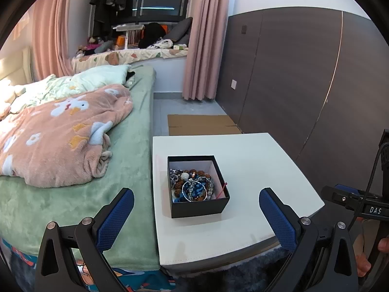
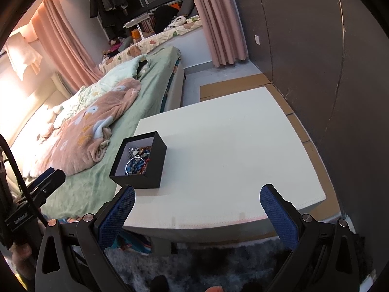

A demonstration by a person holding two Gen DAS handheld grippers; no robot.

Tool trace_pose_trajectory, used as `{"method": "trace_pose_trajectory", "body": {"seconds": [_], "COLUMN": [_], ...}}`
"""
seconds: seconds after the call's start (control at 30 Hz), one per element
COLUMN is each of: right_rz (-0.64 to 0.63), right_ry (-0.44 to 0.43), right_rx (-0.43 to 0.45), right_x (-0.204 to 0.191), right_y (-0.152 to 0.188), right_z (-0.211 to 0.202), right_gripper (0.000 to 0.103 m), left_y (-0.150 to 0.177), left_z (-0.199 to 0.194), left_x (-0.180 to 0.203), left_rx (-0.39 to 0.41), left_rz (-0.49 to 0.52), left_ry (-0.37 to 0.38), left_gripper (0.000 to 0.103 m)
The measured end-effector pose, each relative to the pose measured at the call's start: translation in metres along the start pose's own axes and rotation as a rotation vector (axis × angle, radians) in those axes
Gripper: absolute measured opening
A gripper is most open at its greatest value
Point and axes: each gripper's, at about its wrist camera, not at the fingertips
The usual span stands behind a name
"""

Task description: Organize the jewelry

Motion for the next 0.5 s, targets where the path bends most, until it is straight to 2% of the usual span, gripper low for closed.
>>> {"method": "trace_pose_trajectory", "body": {"seconds": [0.5], "right_rz": [0.002], "right_ry": [0.004], "right_rx": [0.012], "right_x": [0.0001], "right_y": [-0.0004], "right_z": [-0.0018], "right_gripper": [0.103], "left_y": [-0.0021], "left_z": [-0.0035], "left_x": [-0.0019], "left_rx": [0.036], "left_rz": [-0.014], "left_ry": [-0.006], "left_gripper": [0.103]}}
Point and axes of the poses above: each gripper's, at about its wrist camera, not at the fingertips, and z roughly the way its jaws point, x to its right, y to its underside, and after that the axes turned 8 degrees about -x, right-handed
